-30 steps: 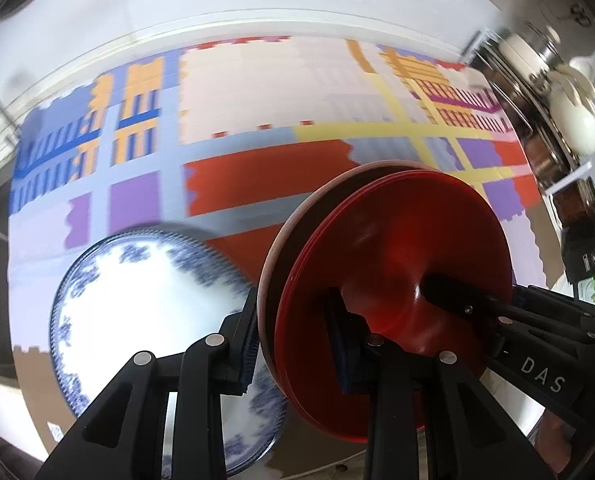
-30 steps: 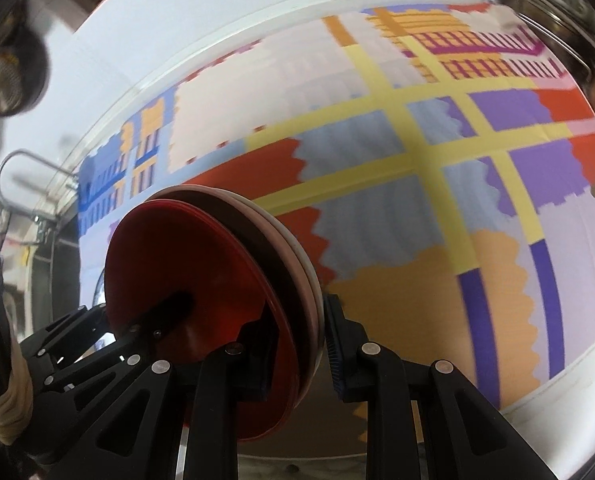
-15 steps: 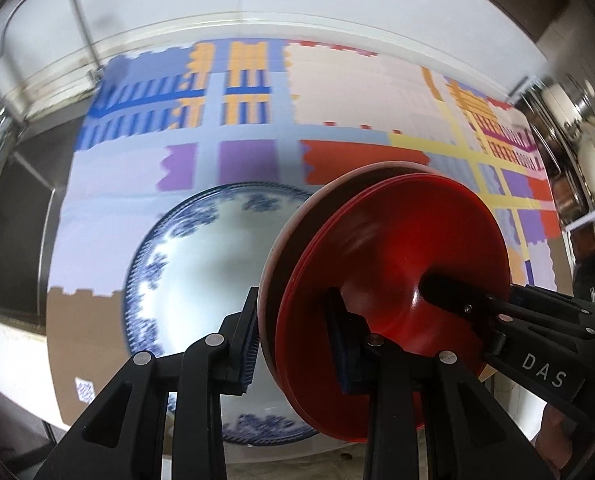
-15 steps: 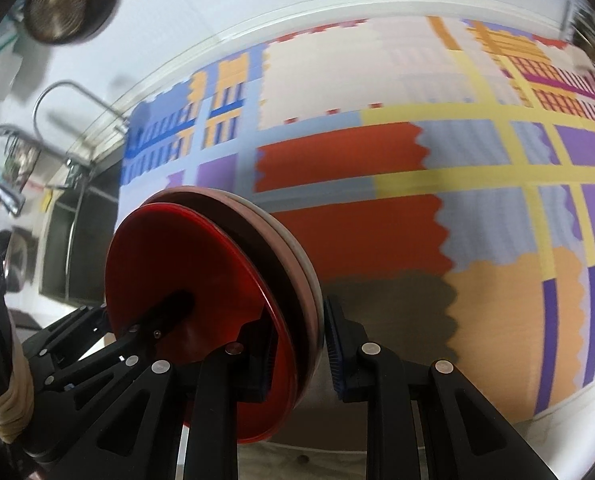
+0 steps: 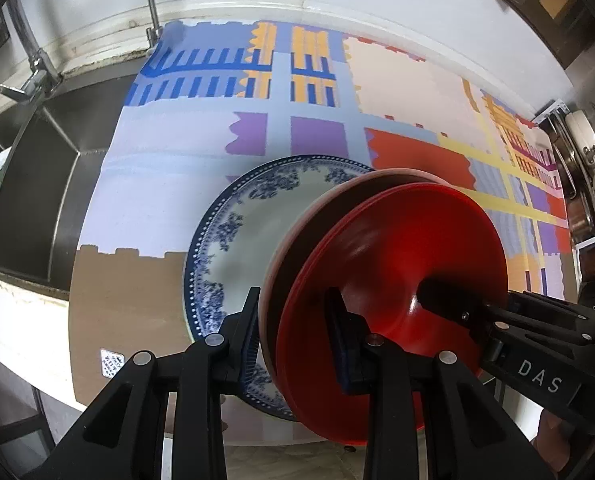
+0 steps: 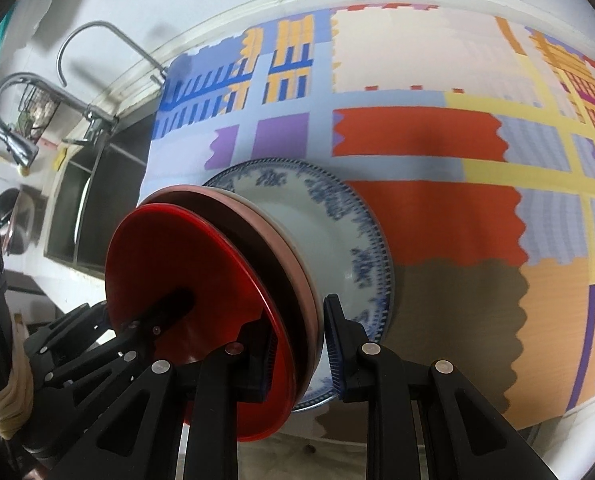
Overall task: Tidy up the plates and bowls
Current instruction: 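Carry the nested bowl stack with both grippers over the plate stack, then lower the bowl stack onto the plates and open both grippers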
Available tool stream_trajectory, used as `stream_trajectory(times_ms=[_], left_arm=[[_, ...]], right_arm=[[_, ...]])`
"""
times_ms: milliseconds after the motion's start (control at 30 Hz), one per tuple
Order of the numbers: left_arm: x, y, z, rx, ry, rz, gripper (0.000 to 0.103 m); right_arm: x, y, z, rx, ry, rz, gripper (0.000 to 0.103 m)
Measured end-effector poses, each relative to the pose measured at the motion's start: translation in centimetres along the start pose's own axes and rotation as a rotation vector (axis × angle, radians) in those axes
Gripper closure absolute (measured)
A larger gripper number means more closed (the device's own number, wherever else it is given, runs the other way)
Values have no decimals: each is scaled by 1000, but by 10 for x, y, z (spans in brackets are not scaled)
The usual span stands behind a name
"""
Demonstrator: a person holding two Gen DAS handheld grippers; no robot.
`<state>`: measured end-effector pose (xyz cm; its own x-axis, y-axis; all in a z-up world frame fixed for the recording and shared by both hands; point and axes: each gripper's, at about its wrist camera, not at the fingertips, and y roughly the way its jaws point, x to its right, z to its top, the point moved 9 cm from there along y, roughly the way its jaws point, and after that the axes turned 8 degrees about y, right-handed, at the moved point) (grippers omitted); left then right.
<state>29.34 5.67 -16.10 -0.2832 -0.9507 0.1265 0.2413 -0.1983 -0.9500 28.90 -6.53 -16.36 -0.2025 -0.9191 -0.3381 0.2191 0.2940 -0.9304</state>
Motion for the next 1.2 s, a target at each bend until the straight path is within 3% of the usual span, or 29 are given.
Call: stream_trajectory(times_ms=[633, 867, 1067, 1200], left_arm=[[-14, 25, -4, -70, 5, -50, 72], [-16, 30, -2, -73, 15, -72, 72], [-20, 17, 5, 3, 30, -30, 55], [-23, 0, 8, 76, 34, 20, 46]], right_arm=[[-9, 27, -6, -56, 25, -33, 79], [-11, 22, 2, 6, 6, -59, 78], [-14, 21, 5, 57, -12, -65, 78], [-12, 14, 3, 100, -20, -63, 69]])
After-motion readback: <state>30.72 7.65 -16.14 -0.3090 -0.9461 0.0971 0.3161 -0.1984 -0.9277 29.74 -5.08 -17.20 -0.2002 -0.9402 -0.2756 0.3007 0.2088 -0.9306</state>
